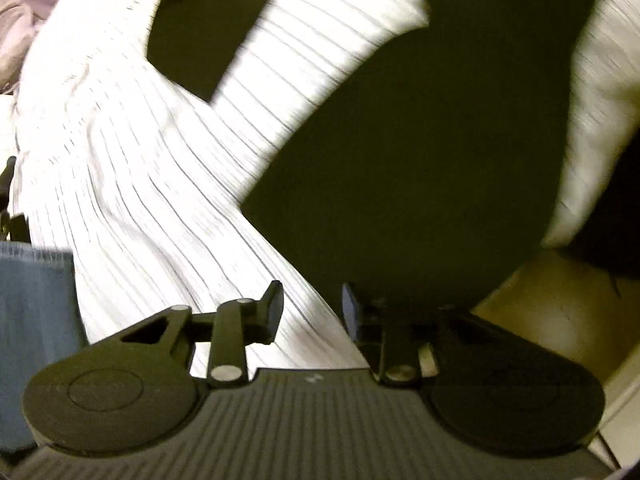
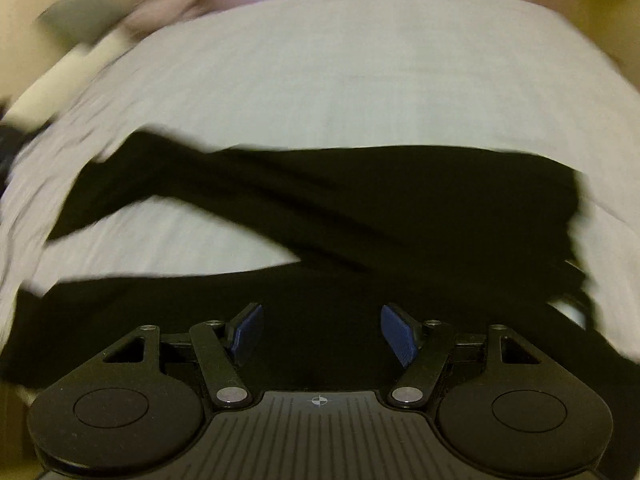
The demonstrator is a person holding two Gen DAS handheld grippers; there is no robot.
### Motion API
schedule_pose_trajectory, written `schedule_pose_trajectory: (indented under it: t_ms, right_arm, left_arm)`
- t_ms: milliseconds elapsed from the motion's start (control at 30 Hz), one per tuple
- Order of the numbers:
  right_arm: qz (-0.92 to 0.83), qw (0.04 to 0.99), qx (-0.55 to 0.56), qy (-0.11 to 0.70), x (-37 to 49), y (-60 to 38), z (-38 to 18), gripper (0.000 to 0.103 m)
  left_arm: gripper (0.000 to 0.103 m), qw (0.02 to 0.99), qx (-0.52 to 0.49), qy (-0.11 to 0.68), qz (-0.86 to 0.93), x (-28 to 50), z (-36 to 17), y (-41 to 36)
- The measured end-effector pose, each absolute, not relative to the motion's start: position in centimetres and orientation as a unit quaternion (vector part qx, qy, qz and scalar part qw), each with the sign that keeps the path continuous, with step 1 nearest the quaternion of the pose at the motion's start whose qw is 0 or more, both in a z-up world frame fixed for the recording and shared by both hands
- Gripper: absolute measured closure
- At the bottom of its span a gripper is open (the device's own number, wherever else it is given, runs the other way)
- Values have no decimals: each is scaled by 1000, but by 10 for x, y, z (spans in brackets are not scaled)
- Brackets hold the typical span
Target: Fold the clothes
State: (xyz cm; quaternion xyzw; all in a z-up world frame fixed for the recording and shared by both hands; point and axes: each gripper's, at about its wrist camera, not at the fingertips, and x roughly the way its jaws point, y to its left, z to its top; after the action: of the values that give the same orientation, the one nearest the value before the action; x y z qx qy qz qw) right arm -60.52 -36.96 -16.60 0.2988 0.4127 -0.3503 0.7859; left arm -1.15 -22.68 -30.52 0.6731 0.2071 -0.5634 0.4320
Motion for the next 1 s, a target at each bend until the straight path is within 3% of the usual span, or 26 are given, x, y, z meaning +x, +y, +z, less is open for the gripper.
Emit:
schedule_pose_trajectory:
  t_ms: [100, 267, 367, 500, 600, 667, 800, 933, 1000]
  right_arm:
    - [-292, 803, 276, 440, -555, -360, -173, 34]
    - [-180, 813, 207, 513, -497, -359, -209, 34]
    - [-138, 799, 148, 567, -475, -355, -229, 34]
    - [-144, 785, 136, 587, -474, -358, -241, 34]
    - [-168, 782, 166, 577, -480, -363, -244, 34]
    - [-186, 774, 188, 575, -483, -364, -247, 34]
    - [-212, 745, 206, 598, -484, -367, -259, 34]
    - [-226, 742, 198, 599, -488, -371, -250, 34]
    - [-234, 751, 209, 582, -489, -377, -244, 34]
  left_arm:
    - [62, 410, 663, 177, -601, -3, -324, -267]
    - [59, 308, 670, 152, -658, 5, -361, -308]
    - [102, 259, 672, 182, -669, 12, -371, -319]
    - [103, 346, 663, 159, -644, 35, -333, -322]
    - [100, 405, 643, 197, -619, 63, -309, -317]
    - [98, 381, 672, 220, -596, 61, -320, -306]
    - [92, 399, 714, 198, -540, 66, -329, -318]
    - [91, 456, 671, 162, -561, 57, -307, -350]
    - [74, 447, 654, 117, -599, 30, -308, -366]
